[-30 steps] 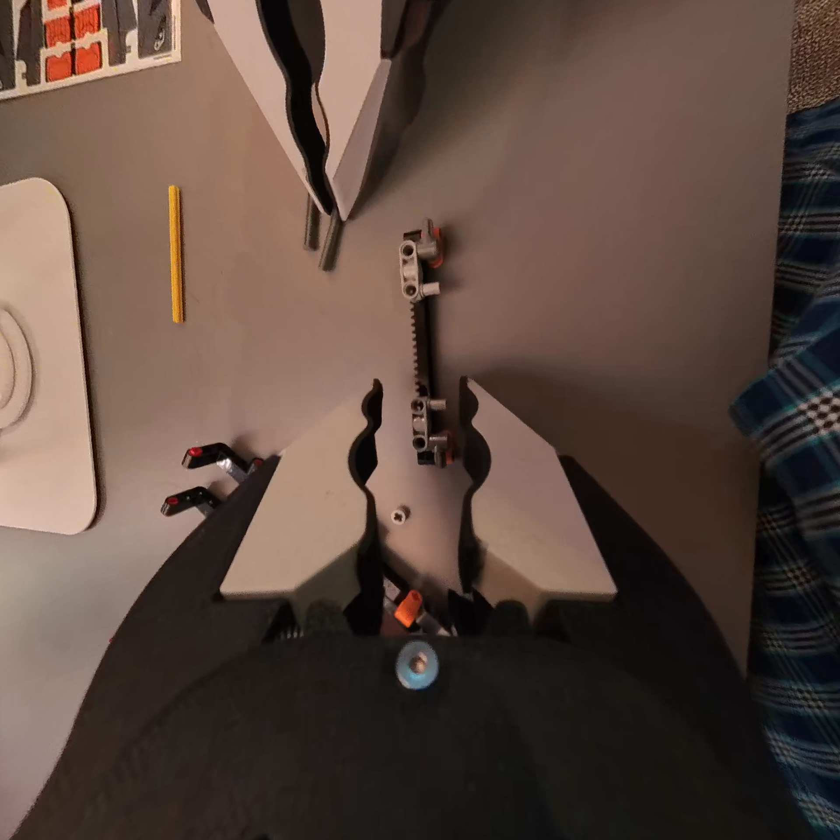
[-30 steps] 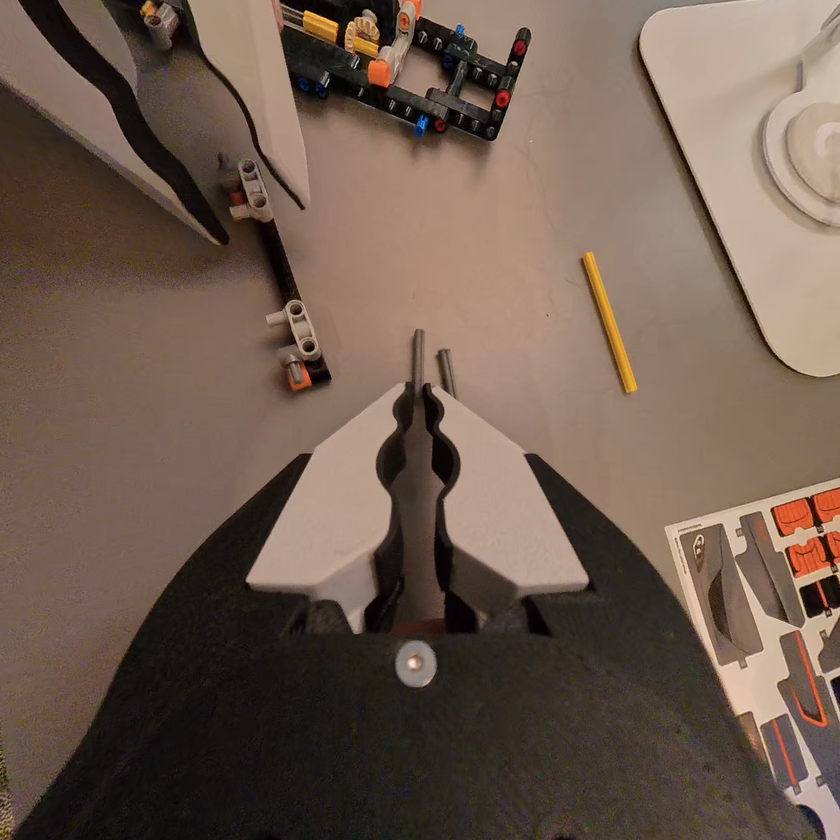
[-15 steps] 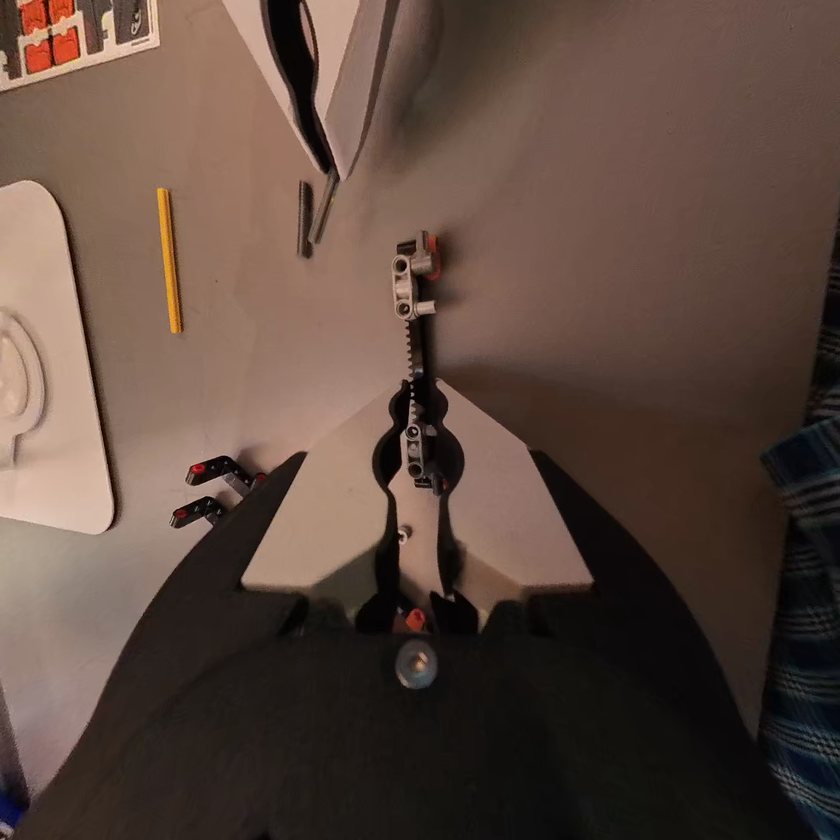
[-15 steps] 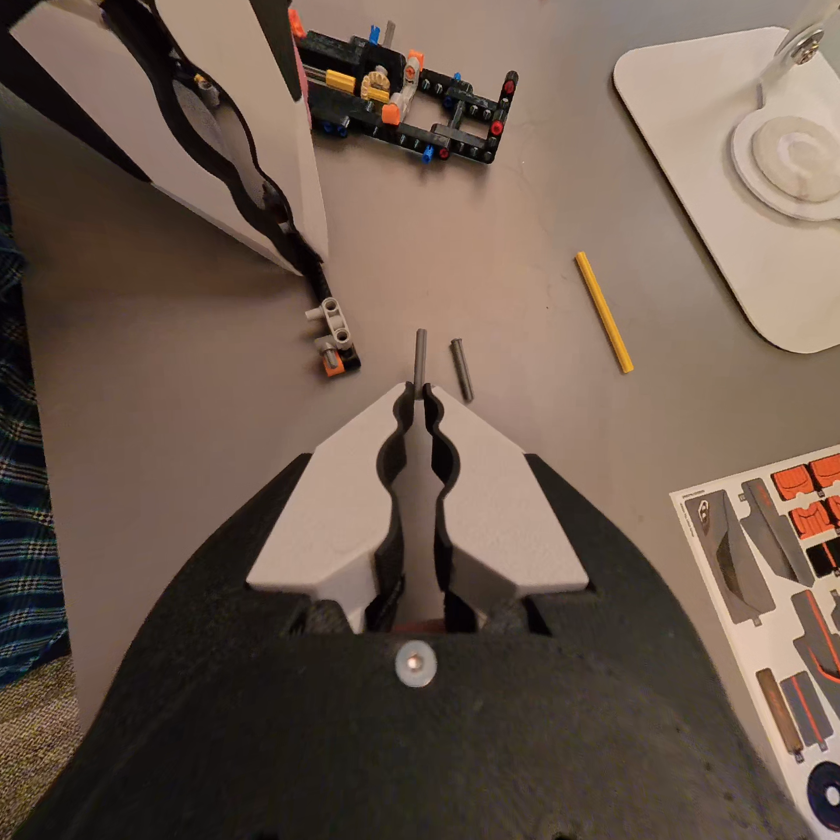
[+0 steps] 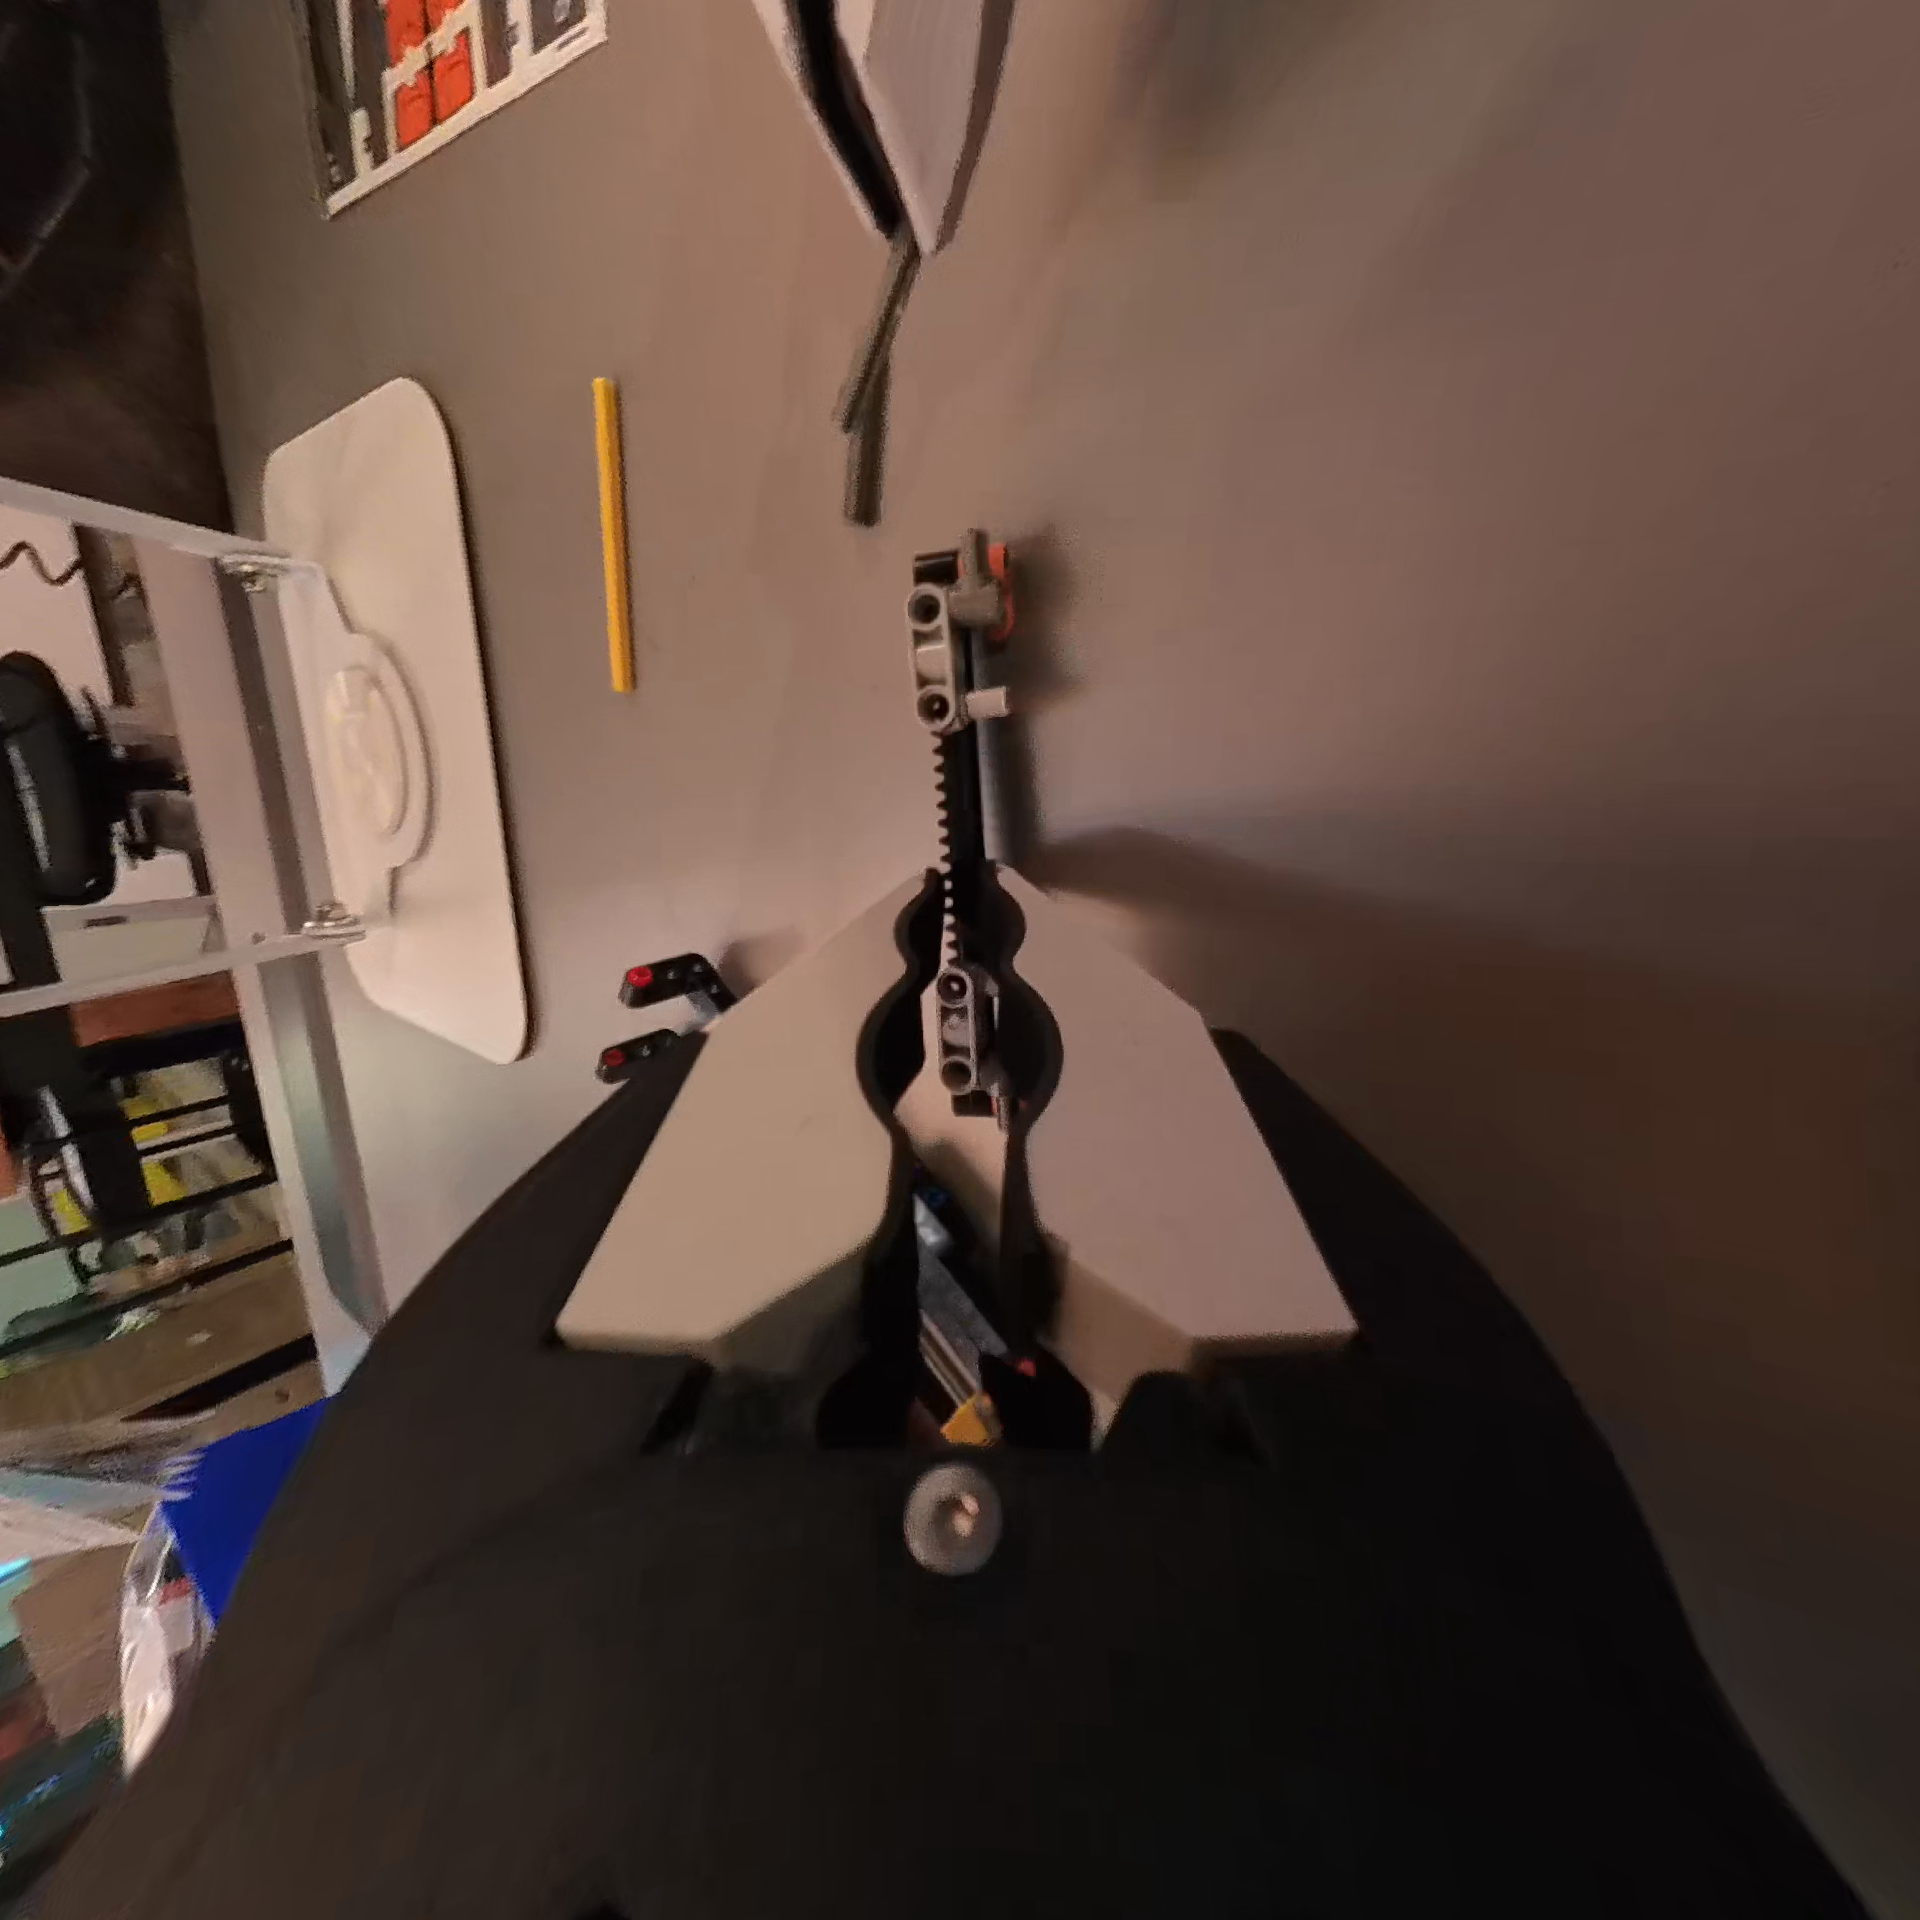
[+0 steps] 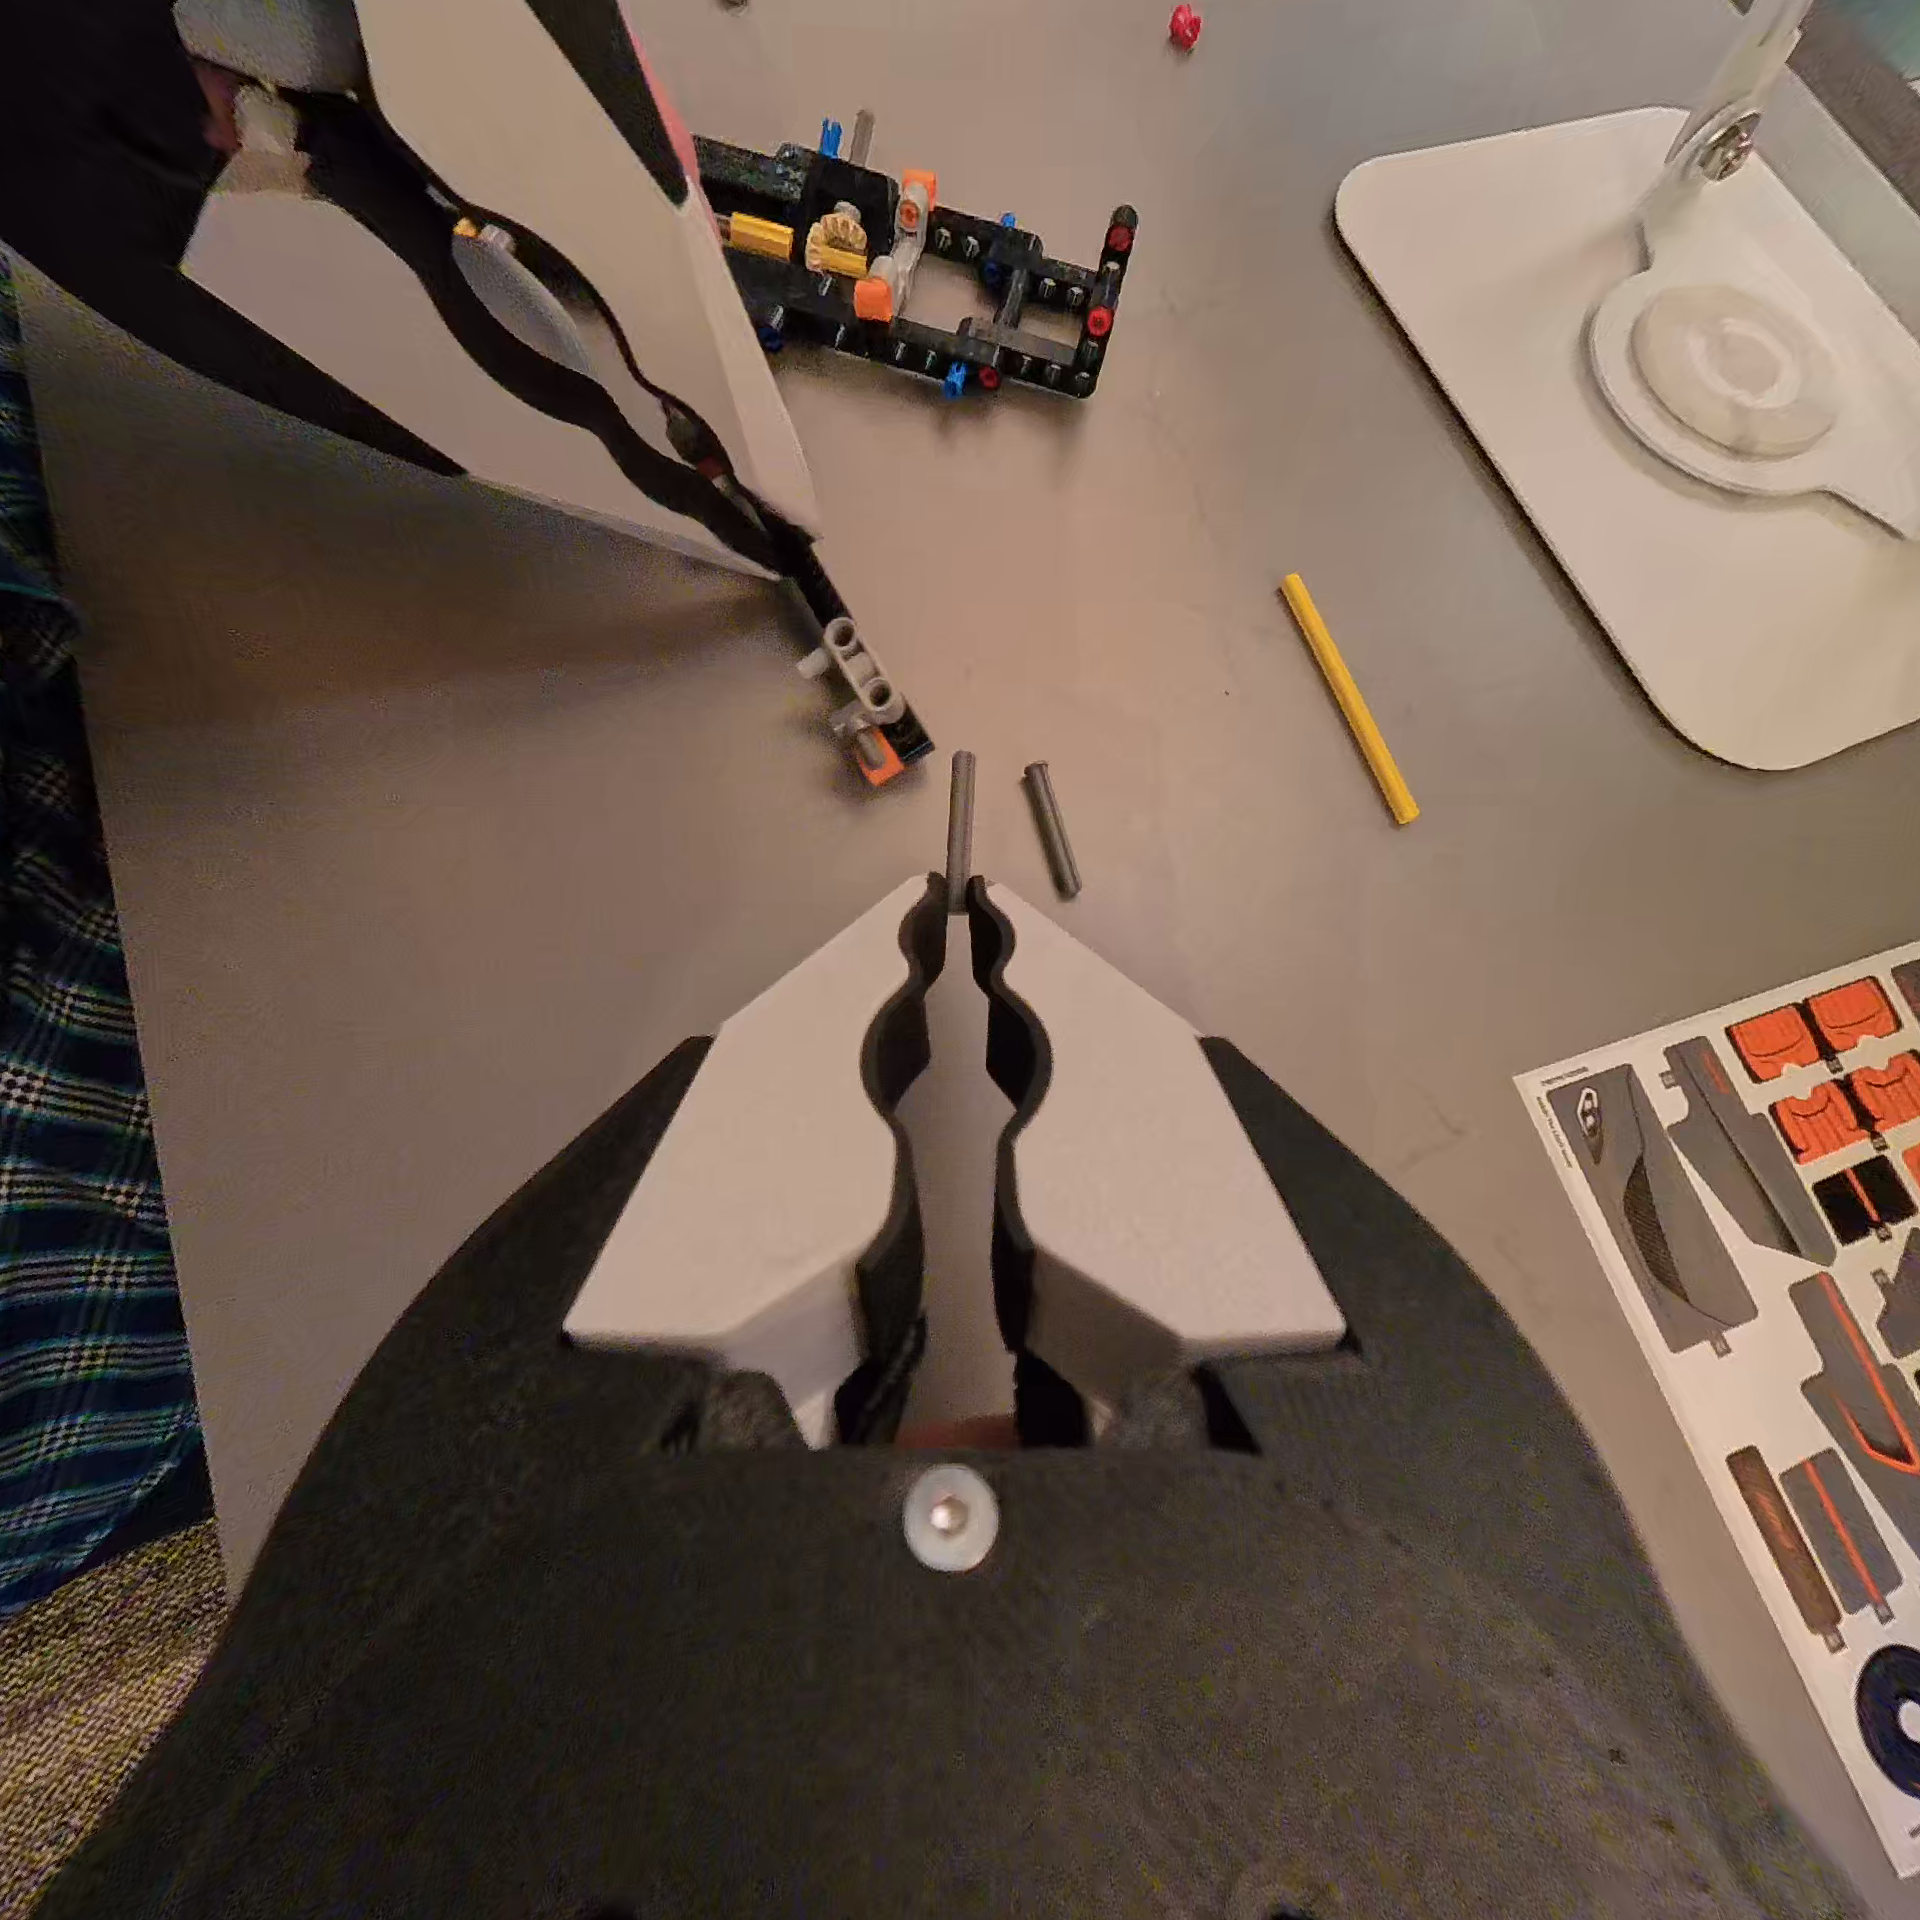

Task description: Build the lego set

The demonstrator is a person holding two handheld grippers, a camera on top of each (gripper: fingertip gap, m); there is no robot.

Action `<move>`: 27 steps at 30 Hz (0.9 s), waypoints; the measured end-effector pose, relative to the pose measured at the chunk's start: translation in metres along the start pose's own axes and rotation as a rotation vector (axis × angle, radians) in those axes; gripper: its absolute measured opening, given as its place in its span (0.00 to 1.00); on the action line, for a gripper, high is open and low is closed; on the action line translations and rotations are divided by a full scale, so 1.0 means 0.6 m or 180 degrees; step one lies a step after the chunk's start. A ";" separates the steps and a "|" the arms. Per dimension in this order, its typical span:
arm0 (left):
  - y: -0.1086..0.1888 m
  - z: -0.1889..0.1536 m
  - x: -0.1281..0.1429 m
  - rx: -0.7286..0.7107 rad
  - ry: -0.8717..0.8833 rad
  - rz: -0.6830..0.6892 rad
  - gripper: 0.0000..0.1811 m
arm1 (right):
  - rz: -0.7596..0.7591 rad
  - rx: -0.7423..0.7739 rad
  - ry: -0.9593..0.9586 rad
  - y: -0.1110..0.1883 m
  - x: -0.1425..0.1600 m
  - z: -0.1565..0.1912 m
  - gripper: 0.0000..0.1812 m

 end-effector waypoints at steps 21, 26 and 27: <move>0.000 -0.024 0.004 -0.0536 -0.0309 0.0100 0.10 | -0.0056 0.0074 -0.0056 0.005 0.001 0.006 0.00; 0.027 -0.006 0.002 0.0068 0.0193 -0.0276 0.14 | -0.0068 0.0060 -0.0095 0.010 0.003 0.008 0.01; 0.031 0.003 0.002 0.0248 0.0338 -0.0357 0.14 | -0.0076 0.0050 -0.0111 0.010 0.004 0.009 0.01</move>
Point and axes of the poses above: each gripper's, where its closed fingertips meet, y back along the fingers, x out of its underside, z = x × y across the jaws, the point moved 9 cm from there along y, back along the fingers, and after that the axes turned 10 degrees about x, right-handed, at the moved point
